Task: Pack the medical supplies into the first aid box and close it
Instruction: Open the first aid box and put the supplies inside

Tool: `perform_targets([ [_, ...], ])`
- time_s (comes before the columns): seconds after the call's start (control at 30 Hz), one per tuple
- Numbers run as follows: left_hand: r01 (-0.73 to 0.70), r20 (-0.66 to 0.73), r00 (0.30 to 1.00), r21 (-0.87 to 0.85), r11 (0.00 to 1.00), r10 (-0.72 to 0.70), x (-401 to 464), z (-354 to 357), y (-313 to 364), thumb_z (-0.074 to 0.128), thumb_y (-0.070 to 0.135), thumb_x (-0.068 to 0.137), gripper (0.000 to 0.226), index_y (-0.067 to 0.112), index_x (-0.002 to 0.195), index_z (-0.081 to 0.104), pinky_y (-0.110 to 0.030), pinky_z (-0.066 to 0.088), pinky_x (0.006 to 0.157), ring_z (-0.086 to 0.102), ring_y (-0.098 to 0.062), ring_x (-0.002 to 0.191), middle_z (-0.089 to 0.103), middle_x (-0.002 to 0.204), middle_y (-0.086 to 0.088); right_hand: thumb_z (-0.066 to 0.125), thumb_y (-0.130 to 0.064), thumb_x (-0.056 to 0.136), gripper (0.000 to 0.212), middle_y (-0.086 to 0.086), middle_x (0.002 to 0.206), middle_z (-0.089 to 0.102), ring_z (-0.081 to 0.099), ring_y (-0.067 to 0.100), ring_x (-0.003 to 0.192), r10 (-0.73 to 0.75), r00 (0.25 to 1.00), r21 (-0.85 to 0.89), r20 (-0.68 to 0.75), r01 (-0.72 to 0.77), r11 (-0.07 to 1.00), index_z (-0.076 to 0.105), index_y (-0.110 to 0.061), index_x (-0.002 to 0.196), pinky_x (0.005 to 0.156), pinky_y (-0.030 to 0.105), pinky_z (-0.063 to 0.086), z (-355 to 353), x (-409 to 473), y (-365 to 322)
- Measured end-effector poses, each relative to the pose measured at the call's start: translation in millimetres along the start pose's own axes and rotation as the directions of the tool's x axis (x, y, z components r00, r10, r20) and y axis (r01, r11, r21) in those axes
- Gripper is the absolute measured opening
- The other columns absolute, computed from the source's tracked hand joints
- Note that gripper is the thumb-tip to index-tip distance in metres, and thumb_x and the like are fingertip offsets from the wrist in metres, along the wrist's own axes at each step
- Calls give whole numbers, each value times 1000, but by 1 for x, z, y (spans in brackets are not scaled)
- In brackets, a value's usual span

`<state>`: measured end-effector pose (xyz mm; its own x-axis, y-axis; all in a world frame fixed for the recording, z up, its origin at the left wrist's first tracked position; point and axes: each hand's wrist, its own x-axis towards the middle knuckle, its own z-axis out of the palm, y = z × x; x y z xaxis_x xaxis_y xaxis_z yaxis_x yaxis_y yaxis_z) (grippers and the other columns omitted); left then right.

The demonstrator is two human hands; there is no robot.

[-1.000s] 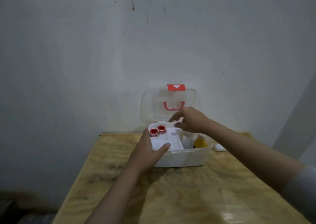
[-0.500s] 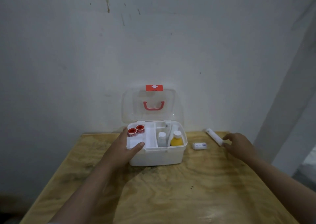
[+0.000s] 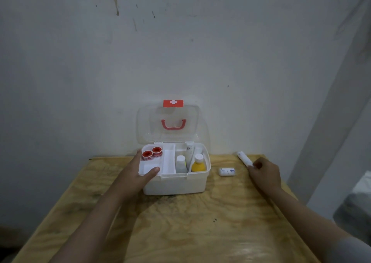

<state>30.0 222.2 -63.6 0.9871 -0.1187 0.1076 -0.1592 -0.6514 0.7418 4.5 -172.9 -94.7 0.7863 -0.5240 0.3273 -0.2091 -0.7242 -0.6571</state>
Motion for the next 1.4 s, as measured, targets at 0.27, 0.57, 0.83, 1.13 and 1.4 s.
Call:
perform_targets([
  [0.27,-63,-1,998,-59,996,63,-4,-2,-2,59,69,73,83,44,142,22,-38,45,94,44,-18,130,40,147,12,73,-7,75,15,-1,74,65,60,7,63,-339,901,224,-270,402,888,72,-10,89,62,22,51,-29,-43,-86],
  [0.57,-112,53,992,-95,989,117,-5,-9,1,64,66,71,83,40,139,26,-32,45,89,47,-15,125,44,144,10,72,-24,77,21,3,80,69,62,14,68,-587,810,170,1,578,798,74,-13,95,63,22,49,2,-96,-198],
  [0.83,-86,35,996,-4,996,86,-5,-7,1,63,63,75,93,33,147,13,-36,43,98,38,-21,135,31,154,6,56,-34,87,28,7,94,72,56,20,85,-656,726,-185,205,687,703,73,-15,100,73,28,41,42,-97,-221],
  [1.13,-99,61,993,19,995,98,1,-7,-7,56,78,66,99,37,145,14,-40,43,100,39,-20,134,33,151,10,67,-25,82,15,6,82,67,55,22,80,-623,781,-12,37,624,781,74,-15,89,67,32,43,16,-74,-187],
  [1.4,-66,65,996,8,998,66,7,-2,-12,53,86,58,107,39,146,15,-43,42,103,38,-18,136,33,152,12,66,-18,80,23,5,105,69,61,18,86,-222,952,-141,210,255,957,69,-19,102,75,34,52,6,-33,-75],
])
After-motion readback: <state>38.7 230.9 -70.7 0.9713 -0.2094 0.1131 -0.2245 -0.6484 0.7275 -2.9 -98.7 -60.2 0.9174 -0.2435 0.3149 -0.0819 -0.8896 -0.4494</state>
